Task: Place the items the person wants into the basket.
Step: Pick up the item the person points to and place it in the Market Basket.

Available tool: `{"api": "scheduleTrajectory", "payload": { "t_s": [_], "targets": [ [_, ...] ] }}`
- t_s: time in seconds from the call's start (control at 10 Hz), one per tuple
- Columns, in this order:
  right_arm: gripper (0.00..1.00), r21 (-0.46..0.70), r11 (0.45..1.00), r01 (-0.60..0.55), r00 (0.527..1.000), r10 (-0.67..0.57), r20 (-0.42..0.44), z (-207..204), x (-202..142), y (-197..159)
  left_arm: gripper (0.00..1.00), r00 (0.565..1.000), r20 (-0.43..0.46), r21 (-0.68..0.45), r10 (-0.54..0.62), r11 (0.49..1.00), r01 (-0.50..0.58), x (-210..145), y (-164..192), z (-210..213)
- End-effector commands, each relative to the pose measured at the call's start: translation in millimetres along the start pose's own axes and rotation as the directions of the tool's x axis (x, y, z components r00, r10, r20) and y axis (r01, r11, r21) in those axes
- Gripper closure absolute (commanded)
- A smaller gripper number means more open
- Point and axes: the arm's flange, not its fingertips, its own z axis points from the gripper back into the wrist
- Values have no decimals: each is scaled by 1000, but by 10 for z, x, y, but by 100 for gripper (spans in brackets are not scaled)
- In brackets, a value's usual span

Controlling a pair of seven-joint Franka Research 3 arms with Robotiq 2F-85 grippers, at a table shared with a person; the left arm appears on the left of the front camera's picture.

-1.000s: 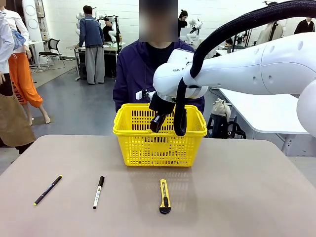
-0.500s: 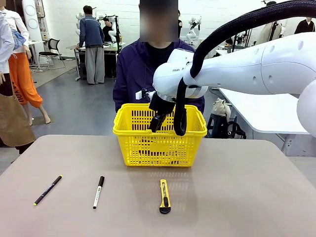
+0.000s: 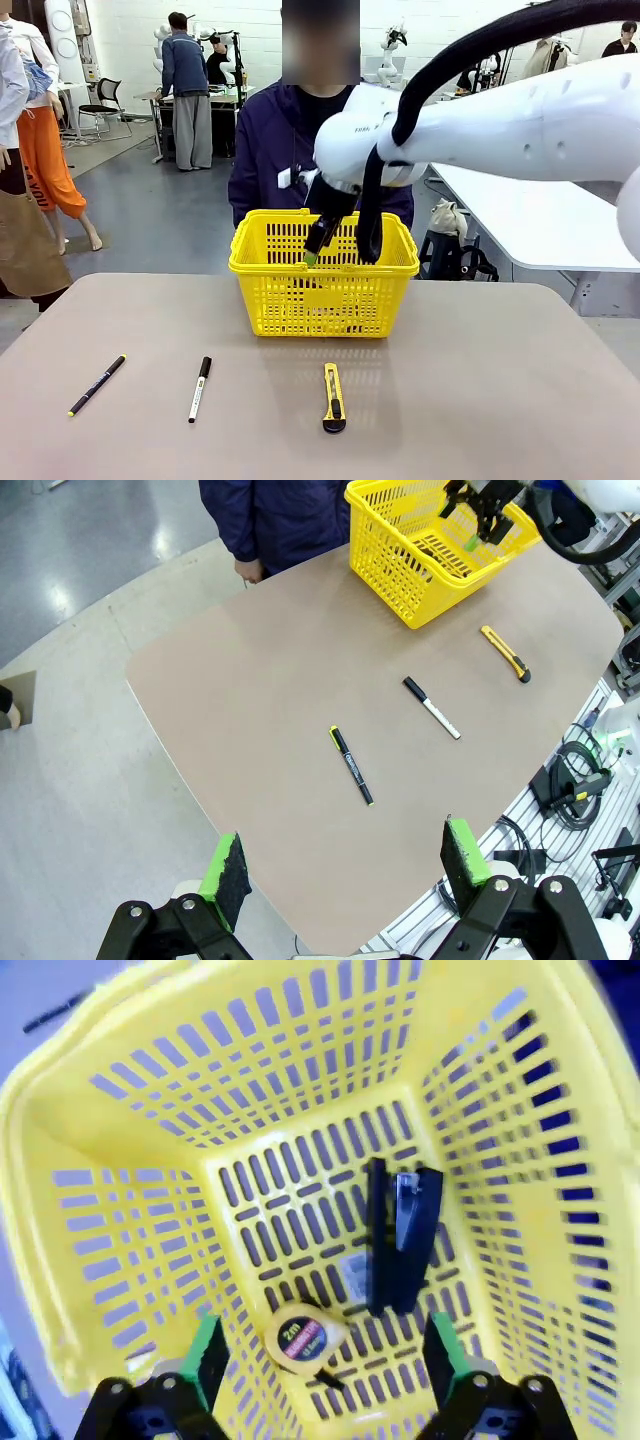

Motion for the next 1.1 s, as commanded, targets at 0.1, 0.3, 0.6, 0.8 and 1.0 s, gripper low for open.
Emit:
{"api": "scheduleTrajectory", "payload": {
  "t_s": [0.1, 0.3, 0.6, 0.8, 1.0],
  "targets": [
    [0, -188, 977, 105, 991, -118, -61, 1119, -504, 274, 0, 1000, 13, -15, -8, 1000, 9, -11, 0, 10],
    [0, -306, 933, 190, 971, -225, -81, 1799, -1090, 598, 0, 1000, 13, -15, -8, 1000, 9, -11, 0, 10],
    [0, -409, 858, 310, 921, -378, -94, 2294, -1900, 1075, 0, 1000, 13, -15, -8, 1000, 9, -11, 0, 10],
    [0, -396, 816, 422, 868, -490, -85, 2314, -2387, 1168, 0, 1000, 13, -15, -8, 1000, 9, -11, 0, 10],
    [0, -340, 772, 537, 810, -584, -49, 2187, -2734, 1084, 0, 1000, 13, -15, -8, 1000, 9, -11, 0, 10]
  ]
}}
